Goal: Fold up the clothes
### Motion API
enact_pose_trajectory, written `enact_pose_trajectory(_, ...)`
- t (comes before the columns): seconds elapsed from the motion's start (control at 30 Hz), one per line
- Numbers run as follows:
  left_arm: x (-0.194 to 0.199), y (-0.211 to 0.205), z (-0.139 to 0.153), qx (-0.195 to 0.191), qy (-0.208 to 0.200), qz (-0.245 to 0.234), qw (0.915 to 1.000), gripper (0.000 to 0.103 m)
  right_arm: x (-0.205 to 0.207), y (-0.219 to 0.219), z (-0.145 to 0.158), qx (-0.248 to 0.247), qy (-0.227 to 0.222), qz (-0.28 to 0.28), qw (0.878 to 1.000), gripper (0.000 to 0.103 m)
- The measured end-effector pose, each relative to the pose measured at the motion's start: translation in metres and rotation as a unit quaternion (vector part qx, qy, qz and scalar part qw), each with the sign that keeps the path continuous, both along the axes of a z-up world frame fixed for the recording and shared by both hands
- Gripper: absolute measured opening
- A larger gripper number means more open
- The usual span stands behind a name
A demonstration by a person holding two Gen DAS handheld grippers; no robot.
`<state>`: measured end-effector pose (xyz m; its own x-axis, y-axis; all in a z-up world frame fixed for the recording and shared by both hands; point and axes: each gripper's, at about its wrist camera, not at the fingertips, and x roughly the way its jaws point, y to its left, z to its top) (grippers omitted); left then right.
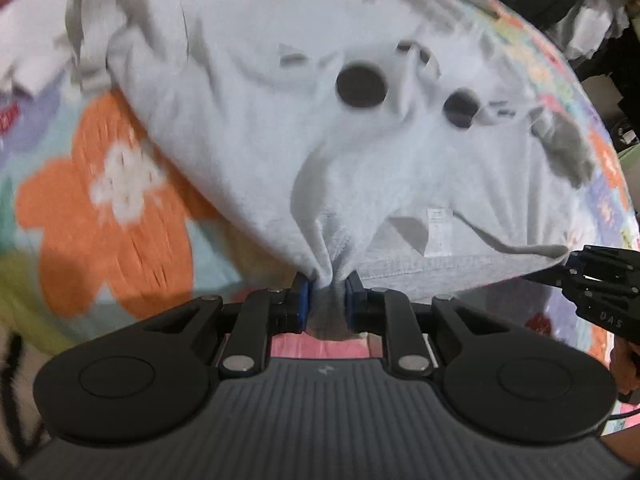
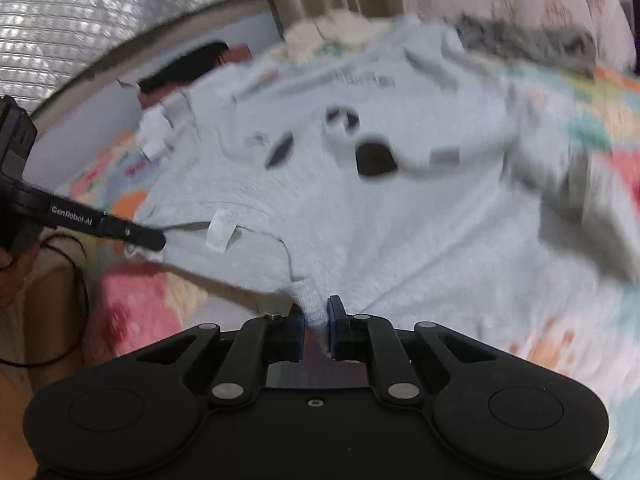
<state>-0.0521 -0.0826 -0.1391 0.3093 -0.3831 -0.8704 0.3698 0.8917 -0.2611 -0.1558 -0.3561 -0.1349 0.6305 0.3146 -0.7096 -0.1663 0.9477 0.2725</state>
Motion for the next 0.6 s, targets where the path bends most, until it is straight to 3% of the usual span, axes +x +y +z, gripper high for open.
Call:
enact_pose_trajectory(0.1,-0.001,0.002,0.009,-0.008,-0.013,0.002,0.9999,0.016,-0.002,0.001,-0.001,0.02,-0.002,-0.007,1.0,0.014)
enact_pose_trajectory(0.3,-0.01,0.01,0.029,-0.022,-0.024,0.003,0.9995,0.017,-0.008,-0.009,0.035,0.071,-0.022,0.026,0.997,0.014)
enact_pose_trajectory(0.43,-0.006,0.01,0.012,-0.015,0.017,0.006,0.9997,0.017,-0.009,-0.005,0.026,0.036,0.017,0.033,0.999,0.014)
enact_pose_trajectory(0.6,-0.013,0.004,0.003,0.02,0.017,-0.01,0.9996,0.018,-0.015,0.002,0.011,0.029,0.047,0.041,0.998,0.014)
